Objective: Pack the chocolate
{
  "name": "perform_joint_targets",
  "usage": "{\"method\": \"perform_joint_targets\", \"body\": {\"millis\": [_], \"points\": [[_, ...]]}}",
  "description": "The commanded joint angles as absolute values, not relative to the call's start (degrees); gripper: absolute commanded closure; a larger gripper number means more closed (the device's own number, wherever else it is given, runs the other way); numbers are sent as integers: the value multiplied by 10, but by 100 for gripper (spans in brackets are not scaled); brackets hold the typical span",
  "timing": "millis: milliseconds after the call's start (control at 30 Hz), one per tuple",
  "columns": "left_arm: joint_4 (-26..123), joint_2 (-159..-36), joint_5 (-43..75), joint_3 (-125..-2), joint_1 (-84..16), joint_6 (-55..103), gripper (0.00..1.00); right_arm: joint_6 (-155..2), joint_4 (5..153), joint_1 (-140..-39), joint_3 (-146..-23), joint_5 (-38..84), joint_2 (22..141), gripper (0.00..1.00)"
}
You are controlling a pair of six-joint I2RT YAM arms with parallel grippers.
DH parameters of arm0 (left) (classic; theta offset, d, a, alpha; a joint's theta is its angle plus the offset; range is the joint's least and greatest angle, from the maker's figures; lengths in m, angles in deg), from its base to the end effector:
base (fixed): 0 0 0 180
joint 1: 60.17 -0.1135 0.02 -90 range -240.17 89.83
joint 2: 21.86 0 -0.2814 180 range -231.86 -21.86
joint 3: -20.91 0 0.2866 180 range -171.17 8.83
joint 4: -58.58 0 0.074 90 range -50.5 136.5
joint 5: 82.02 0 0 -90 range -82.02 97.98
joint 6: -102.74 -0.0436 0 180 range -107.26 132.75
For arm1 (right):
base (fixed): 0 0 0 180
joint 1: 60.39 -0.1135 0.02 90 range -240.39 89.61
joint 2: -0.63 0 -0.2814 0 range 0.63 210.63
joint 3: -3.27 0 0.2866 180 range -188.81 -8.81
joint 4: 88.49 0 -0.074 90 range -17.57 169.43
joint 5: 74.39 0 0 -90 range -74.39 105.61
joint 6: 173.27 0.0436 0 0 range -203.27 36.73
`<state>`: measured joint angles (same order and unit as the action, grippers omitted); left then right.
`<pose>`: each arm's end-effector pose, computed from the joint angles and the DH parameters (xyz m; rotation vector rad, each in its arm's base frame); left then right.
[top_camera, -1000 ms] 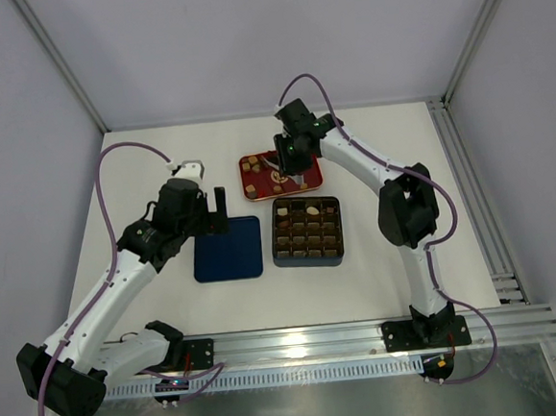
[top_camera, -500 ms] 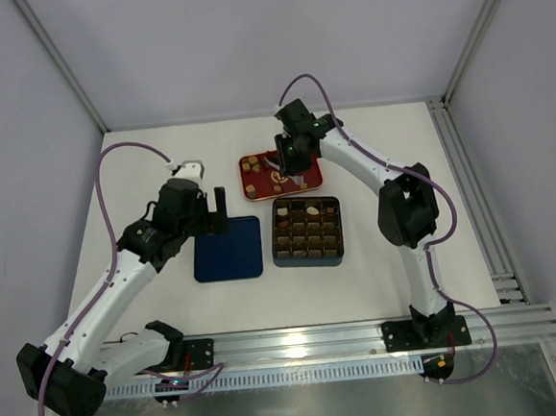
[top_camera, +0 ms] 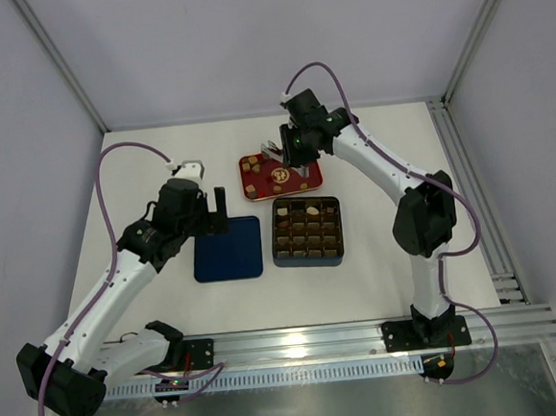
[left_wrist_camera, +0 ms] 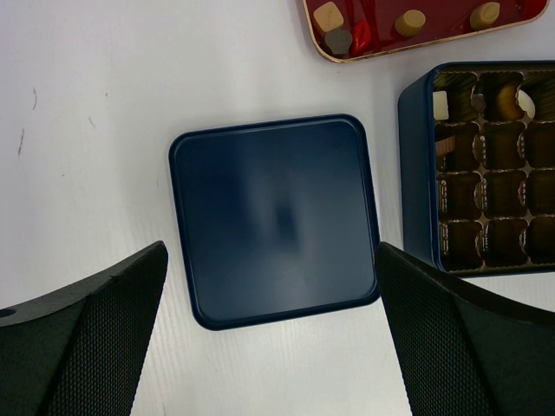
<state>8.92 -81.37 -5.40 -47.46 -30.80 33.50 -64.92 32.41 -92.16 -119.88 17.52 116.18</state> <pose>0.2215 -0.1131 0.3241 0.0487 2.2669 -0.1986 0.4232 0.2638 0.3133 -0.3085 2.4969 0.4101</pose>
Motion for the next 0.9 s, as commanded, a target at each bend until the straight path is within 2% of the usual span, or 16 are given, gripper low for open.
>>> {"method": "perform_joint_targets", "body": {"millis": [0,300,600,867], "points": [[93,-807,-47,-483,-306,335,0,-646,337,-923,-1183,169,1108,71],[94,-806,-48,-483,-306,336,0,-641,350,-924,-1081,181,1003,71],[94,-803,-48,-484,-306,337,0,-621,362,-928,-883,200,821,71],[95,-805,-50,-483,-306,337,0,-592,345,-966,-761,196,690,71]]}}
